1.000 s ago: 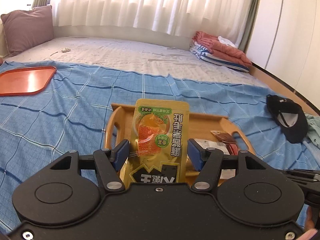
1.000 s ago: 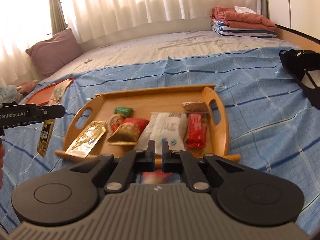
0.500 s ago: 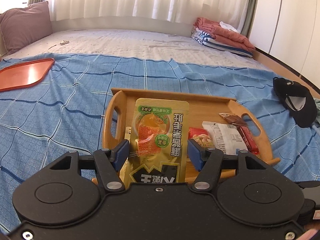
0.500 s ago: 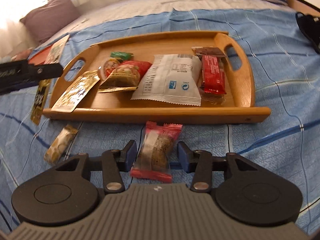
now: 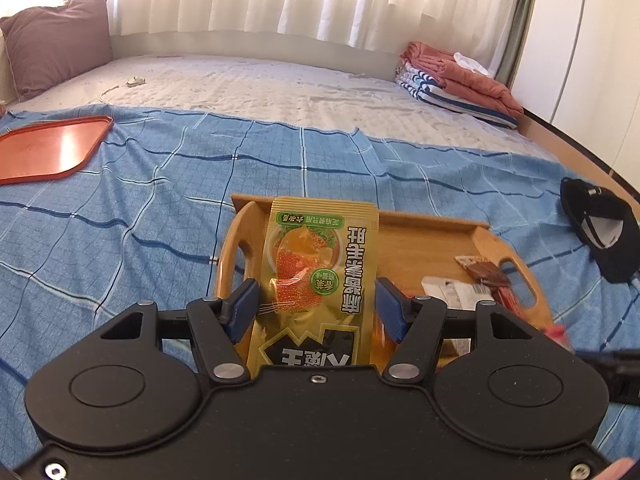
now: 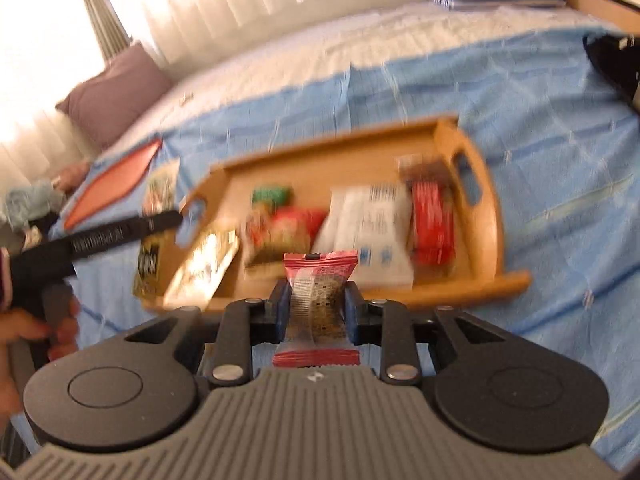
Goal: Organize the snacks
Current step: 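Carry the yellow packet and pink-wrapped bag over the wooden tray with both tools, then open both tools to drop the yellow packet and pink bag on the tray, then move both tools back toward the cream cake packet and red cracker packet, then grasp the cream-and-gold cake packet with the left tool while the right tool grasps the red cracker packet, then carry the cake packet and red cracker packet over the wooden tray with both tools, then open both tools to release the cake and cracker packets on the tray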
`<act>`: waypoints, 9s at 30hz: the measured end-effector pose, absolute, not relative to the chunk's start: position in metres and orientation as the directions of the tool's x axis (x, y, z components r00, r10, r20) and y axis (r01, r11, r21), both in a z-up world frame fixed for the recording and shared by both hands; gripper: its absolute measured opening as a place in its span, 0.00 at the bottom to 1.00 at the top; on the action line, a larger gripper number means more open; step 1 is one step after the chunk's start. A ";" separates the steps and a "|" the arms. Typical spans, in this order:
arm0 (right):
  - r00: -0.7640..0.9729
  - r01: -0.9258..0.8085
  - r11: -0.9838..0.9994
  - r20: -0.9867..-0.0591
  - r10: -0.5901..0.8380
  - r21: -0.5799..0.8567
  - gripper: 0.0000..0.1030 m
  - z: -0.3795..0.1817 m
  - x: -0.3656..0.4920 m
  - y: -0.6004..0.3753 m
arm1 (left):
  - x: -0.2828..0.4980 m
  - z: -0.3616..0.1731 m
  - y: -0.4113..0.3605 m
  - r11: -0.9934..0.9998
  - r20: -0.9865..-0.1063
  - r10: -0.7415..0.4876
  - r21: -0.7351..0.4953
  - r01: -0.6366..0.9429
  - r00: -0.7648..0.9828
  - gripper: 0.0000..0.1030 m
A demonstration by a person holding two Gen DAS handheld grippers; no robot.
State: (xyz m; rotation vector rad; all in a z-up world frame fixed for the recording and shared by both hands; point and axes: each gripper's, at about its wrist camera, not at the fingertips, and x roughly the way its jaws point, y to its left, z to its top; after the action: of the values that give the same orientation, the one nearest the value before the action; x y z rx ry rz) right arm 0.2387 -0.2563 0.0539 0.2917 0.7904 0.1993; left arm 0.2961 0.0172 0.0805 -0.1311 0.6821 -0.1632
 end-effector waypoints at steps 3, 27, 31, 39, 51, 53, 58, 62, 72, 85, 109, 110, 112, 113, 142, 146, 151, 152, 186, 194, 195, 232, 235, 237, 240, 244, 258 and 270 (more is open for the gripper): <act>0.713 -0.035 0.949 -0.657 0.244 0.314 0.31 0.066 0.263 -0.263 | 0.317 0.082 0.019 0.971 -0.631 -0.218 -0.216 0.101 0.744 0.59; 0.641 -0.064 0.933 -0.702 0.310 0.353 0.32 0.003 0.401 -0.213 | 0.408 0.011 -0.006 0.993 -0.760 -0.118 -0.107 0.057 0.639 0.59; 0.643 -0.068 0.932 -0.699 0.313 0.355 0.32 0.000 0.402 -0.212 | 0.406 0.009 -0.008 0.993 -0.755 -0.117 -0.093 0.071 0.646 0.59; 0.640 -0.059 0.944 -0.714 0.285 0.325 0.36 -0.006 0.405 -0.208 | 0.400 0.012 -0.011 0.994 -0.747 -0.108 -0.073 0.080 0.656 0.60; 0.698 -0.118 0.936 -0.642 0.317 0.333 0.64 0.039 0.368 -0.205 | 0.357 0.053 -0.005 0.991 -0.705 -0.122 -0.049 0.124 0.699 0.74; 0.708 -0.133 0.937 -0.631 0.317 0.322 0.66 0.048 0.357 -0.204 | 0.343 0.062 -0.001 0.990 -0.694 -0.128 -0.043 0.137 0.708 0.75; 0.730 -0.171 0.946 -0.609 0.310 0.277 0.68 0.068 0.323 -0.200 | 0.305 0.078 0.007 0.987 -0.680 -0.141 -0.038 0.158 0.720 0.78; 0.748 -0.206 0.945 -0.582 0.320 0.255 0.71 0.079 0.288 -0.198 | 0.272 0.088 0.014 0.983 -0.667 -0.161 -0.045 0.176 0.727 0.80; 0.756 -0.252 0.944 -0.566 0.329 0.213 0.75 0.064 0.196 -0.189 | 0.205 0.087 0.025 0.971 -0.666 -0.215 -0.071 0.226 0.714 0.83; 0.737 -0.283 0.952 -0.610 0.292 0.114 0.75 0.013 0.127 -0.165 | 0.181 0.049 0.036 0.976 -0.735 -0.214 -0.126 0.180 0.644 0.83; 0.753 -0.293 0.954 -0.599 0.272 0.066 0.80 -0.031 0.108 -0.133 | 0.193 0.008 0.018 0.980 -0.769 -0.193 -0.119 0.161 0.609 0.82; 0.757 -0.293 0.955 -0.596 0.267 0.057 0.80 -0.033 0.107 -0.132 | 0.193 0.007 0.018 0.980 -0.769 -0.193 -0.118 0.161 0.609 0.81; 0.763 -0.289 0.956 -0.591 0.262 0.050 0.80 -0.034 0.106 -0.131 | 0.194 0.006 0.016 0.981 -0.770 -0.185 -0.105 0.166 0.610 0.81; 0.765 -0.288 0.956 -0.590 0.260 0.049 0.80 -0.035 0.105 -0.130 | 0.194 0.005 0.015 0.981 -0.770 -0.181 -0.096 0.169 0.612 0.80; 0.796 -0.223 0.972 -0.562 0.225 0.075 0.40 -0.025 0.097 -0.147 | 0.165 0.016 0.036 0.982 -0.731 -0.164 -0.056 0.181 0.662 0.26; 0.807 -0.205 0.977 -0.553 0.206 0.065 0.50 -0.024 0.095 -0.154 | 0.151 0.017 0.036 0.980 -0.710 -0.164 -0.039 0.195 0.685 0.28; 0.823 -0.205 0.978 -0.536 0.187 0.028 0.64 -0.025 0.101 -0.149 | 0.141 0.012 0.026 0.976 -0.675 -0.143 0.024 0.215 0.724 0.41; 0.824 -0.206 0.978 -0.536 0.183 0.019 0.64 -0.025 0.103 -0.147 | 0.141 0.010 0.024 0.976 -0.673 -0.140 0.031 0.217 0.726 0.41; 0.841 -0.125 0.987 -0.517 0.160 0.104 0.39 0.000 0.122 -0.171 | 0.140 0.021 0.024 0.983 -0.590 -0.173 -0.048 0.179 0.788 0.25; 0.864 -0.073 0.986 -0.484 0.138 0.151 0.39 0.027 0.140 -0.201 | 0.158 0.060 0.020 0.981 -0.540 -0.183 -0.051 0.186 0.821 0.25; 0.869 -0.065 0.986 -0.478 0.131 0.152 0.39 0.031 0.143 -0.204 | 0.161 0.064 0.019 0.982 -0.537 -0.182 -0.055 0.181 0.824 0.25; 0.783 0.072 0.962 -0.613 0.109 0.264 0.39 0.042 0.346 -0.269 | 0.372 0.046 -0.024 0.983 -0.623 -0.171 -0.163 0.087 0.763 0.25; 0.772 0.080 0.963 -0.627 0.105 0.259 0.39 0.032 0.356 -0.266 | 0.379 0.035 -0.026 0.986 -0.636 -0.156 -0.147 0.080 0.756 0.25; 0.765 0.080 0.964 -0.636 0.102 0.252 0.39 0.025 0.362 -0.264 | 0.384 0.030 -0.026 0.987 -0.641 -0.147 -0.140 0.073 0.753 0.25; 0.756 0.084 0.967 -0.648 0.097 0.242 0.39 0.018 0.371 -0.261 | 0.390 0.022 -0.027 0.987 -0.649 -0.144 -0.145 0.064 0.747 0.25; 0.748 0.087 0.969 -0.657 0.090 0.233 0.39 0.010 0.379 -0.259 | 0.396 0.015 -0.027 0.989 -0.652 -0.139 -0.135 0.066 0.745 0.25; 0.730 0.092 0.975 -0.679 0.071 0.201 0.39 -0.011 0.397 -0.252 | 0.408 0.000 -0.025 0.992 -0.663 -0.115 -0.113 0.052 0.740 0.25; 0.737 0.082 0.981 -0.674 0.060 0.176 0.50 -0.013 0.397 -0.246 | 0.404 0.002 -0.029 0.994 -0.658 -0.105 -0.089 0.062 0.746 0.34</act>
State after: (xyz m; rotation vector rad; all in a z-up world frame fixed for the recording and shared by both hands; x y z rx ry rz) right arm 0.3966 -0.2464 -0.0127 0.1999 0.7440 -0.0121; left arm 0.4041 -0.0286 0.0016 -0.0621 0.7235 -0.0918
